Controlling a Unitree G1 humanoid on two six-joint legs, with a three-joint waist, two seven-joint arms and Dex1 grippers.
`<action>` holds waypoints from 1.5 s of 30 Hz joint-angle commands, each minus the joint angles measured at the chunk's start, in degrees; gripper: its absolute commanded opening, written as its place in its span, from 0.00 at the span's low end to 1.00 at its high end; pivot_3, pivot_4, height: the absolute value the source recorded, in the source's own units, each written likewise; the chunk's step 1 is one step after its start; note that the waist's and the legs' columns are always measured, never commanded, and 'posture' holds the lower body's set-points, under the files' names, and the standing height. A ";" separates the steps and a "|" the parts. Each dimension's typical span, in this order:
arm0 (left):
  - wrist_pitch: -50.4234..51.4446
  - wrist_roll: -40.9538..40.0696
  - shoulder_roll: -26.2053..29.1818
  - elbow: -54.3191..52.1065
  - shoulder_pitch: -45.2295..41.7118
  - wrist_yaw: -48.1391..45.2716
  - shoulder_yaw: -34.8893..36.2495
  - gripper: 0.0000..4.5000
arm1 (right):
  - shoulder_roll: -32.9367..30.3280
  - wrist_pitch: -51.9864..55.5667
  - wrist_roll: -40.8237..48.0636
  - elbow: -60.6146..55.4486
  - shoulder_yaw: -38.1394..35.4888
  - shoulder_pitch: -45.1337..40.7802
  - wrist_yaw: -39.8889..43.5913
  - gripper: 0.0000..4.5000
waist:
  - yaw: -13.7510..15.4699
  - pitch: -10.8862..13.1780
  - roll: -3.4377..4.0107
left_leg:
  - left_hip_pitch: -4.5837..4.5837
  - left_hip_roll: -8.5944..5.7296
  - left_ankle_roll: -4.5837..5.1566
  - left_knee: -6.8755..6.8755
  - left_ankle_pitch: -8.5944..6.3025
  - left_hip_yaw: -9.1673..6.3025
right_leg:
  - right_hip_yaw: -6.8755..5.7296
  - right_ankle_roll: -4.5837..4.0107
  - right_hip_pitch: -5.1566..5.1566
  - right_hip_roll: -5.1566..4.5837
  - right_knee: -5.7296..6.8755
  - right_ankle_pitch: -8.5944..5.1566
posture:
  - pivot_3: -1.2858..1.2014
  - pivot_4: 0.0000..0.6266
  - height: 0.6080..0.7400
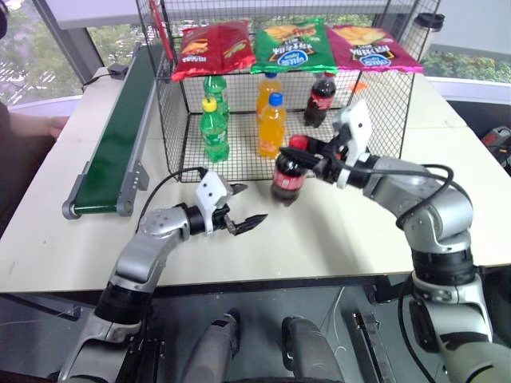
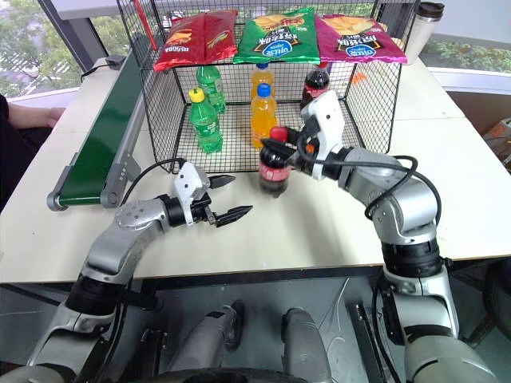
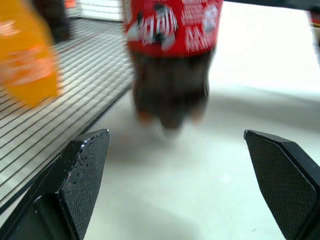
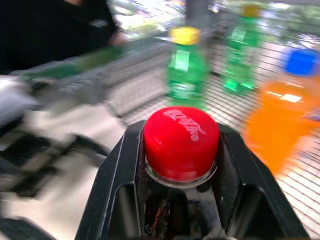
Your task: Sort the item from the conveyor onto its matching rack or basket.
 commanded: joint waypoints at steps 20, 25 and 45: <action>-1.74 3.84 -9.06 -9.00 6.68 17.73 1.81 0.99 | 4.76 -31.39 -14.96 41.61 -6.91 -17.59 -9.33 0.25 | -0.07 0.01 0.03 | 0.06 -0.03 0.03 0.00 0.04 0.10 | 0.03 0.09 0.01 0.11 0.09 0.05 | 0.52 0.24 0.98; -1.37 3.16 -9.60 -9.18 5.01 18.13 1.98 0.99 | 4.71 -37.07 -16.87 49.88 -6.97 -20.32 -9.64 0.25 | -0.08 0.01 0.04 | 0.07 -0.03 0.03 0.00 0.04 0.11 | 0.04 0.16 0.01 0.12 0.10 0.09 | 0.52 0.24 0.98; -2.41 2.91 -8.86 -6.50 1.63 17.57 3.13 1.00 | 4.77 -40.45 -19.83 56.10 -6.68 -22.64 -6.88 1.00 | -0.16 0.00 0.05 | 0.12 -0.03 0.00 0.01 0.06 0.11 | 0.06 0.19 0.04 0.15 0.15 0.11 | 0.52 0.24 0.98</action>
